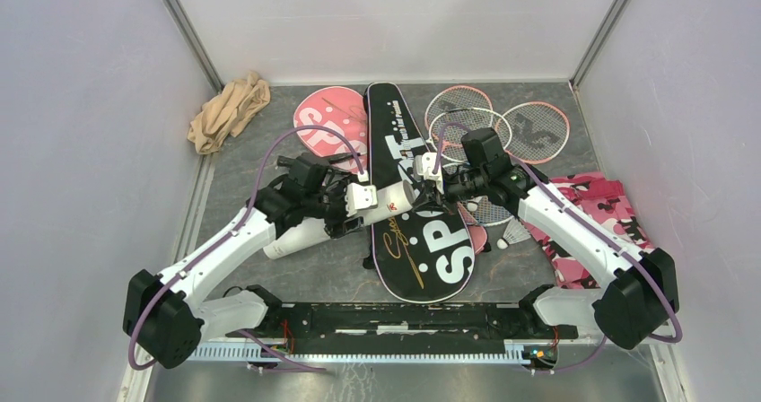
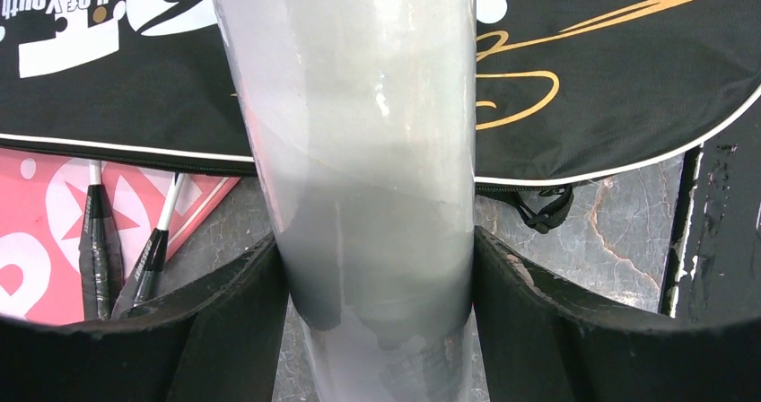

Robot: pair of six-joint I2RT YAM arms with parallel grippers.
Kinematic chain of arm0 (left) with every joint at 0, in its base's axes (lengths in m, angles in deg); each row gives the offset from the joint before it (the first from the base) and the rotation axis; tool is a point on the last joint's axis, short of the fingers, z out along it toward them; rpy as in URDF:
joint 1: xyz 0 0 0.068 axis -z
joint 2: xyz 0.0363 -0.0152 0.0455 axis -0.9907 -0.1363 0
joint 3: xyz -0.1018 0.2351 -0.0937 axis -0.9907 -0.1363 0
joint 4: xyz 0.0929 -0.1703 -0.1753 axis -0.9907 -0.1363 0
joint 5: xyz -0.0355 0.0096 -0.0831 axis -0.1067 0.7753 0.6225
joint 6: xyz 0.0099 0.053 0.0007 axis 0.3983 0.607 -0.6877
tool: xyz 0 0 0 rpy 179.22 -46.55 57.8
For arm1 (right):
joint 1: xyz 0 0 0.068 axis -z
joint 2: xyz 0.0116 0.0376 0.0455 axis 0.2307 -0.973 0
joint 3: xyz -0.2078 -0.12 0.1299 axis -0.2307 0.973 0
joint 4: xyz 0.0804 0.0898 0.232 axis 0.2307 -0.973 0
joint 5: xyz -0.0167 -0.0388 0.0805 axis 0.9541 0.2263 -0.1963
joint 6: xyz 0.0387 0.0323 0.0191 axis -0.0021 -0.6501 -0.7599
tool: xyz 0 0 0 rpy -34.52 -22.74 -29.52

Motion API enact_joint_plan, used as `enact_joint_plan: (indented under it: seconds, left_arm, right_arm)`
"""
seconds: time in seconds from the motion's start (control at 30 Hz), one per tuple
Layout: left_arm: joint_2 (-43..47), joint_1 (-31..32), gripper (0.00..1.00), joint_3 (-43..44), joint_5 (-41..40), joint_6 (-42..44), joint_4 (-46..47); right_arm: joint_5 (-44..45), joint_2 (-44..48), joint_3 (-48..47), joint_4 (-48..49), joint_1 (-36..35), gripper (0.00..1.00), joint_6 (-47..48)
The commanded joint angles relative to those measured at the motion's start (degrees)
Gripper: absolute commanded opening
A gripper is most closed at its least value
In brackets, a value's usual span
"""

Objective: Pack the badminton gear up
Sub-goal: Open the lid of the shuttle tube.

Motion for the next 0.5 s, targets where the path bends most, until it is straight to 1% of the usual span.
enact_joint_plan:
  seconds: [0.0,0.07,0.13,0.23,0.33,0.47]
  left_arm:
    - [-0.73,0.64,0.73,-2.08,1.48,4.76,0.43]
    - [-0.91,0.67,0.77,-2.07,1.42,4.78,0.36]
    - [-1.29,0.63,0.84,-1.97,1.46,4.66,0.43]
    - [-1.89,0.63,0.88,-1.71,1.66,4.77,0.40]
    - [-2.46,0.64,0.88,-1.24,1.80,4.64,0.38]
    - [-2.47,0.63,0.82,-0.95,1.77,4.57,0.39]
  right_arm:
    - [-2.87,1.54,-2.08,6.52,-0.01,0.00,-2.22]
    - [-2.87,1.55,-2.09,6.41,-0.11,0.00,-2.20]
    - [-2.88,1.57,-2.13,6.18,-0.07,0.00,-2.23]
    - [-2.87,1.63,-2.05,6.18,-0.14,0.00,-2.16]
    - [-2.80,1.76,-1.88,6.14,-0.11,0.00,-2.19]
    - [-2.39,2.01,-1.62,5.84,-0.07,0.00,-1.68]
